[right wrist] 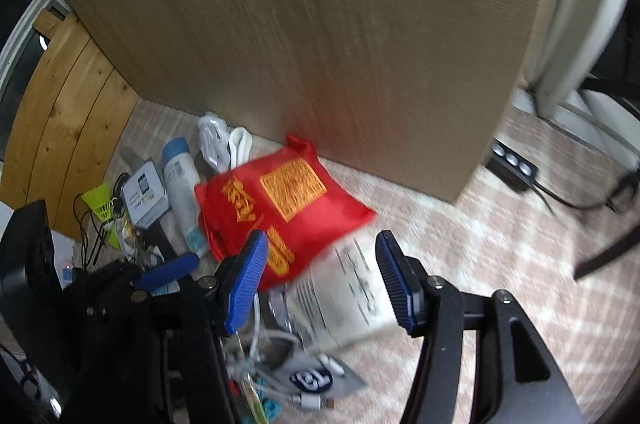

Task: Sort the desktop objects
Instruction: 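Move both grippers back to the red bag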

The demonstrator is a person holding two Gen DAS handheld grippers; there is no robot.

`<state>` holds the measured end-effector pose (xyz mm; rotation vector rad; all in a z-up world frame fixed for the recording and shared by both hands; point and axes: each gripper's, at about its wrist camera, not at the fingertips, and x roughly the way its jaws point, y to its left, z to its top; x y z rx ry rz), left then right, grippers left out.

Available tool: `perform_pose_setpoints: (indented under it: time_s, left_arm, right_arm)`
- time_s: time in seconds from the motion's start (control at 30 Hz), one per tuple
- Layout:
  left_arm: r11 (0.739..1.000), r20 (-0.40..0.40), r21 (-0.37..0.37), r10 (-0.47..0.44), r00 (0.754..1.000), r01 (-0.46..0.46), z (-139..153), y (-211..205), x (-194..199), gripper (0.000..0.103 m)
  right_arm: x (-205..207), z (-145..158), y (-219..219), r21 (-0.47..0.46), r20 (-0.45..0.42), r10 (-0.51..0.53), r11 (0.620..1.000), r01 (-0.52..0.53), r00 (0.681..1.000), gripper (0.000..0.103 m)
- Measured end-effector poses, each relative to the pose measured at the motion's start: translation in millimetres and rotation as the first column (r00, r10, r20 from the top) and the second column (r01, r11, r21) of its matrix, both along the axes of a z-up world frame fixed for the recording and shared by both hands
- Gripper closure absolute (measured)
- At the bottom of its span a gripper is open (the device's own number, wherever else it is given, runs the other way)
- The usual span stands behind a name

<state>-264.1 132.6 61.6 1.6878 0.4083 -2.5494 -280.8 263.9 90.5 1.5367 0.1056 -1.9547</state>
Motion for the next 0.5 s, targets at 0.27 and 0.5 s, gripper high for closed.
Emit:
perform_pose_setpoints:
  time_s: [0.27, 0.5]
  left_arm:
    - [1.0, 0.008, 0.019, 0.005, 1.0, -0.005, -12.9, -5.1, -11.3, 0.047]
    - [1.0, 0.001, 0.008, 0.002, 1.0, -0.002, -19.9, -2.5, -16.1, 0.047]
  right_arm:
    - [-18.1, -23.5, -31.2, 0.022, 0.012, 0.027, 0.999, -0.027, 1.0, 0.046]
    - [-15.8, -31.6, -41.1, -0.02, 0.036, 0.054, 0.998, -0.053, 0.998, 0.046]
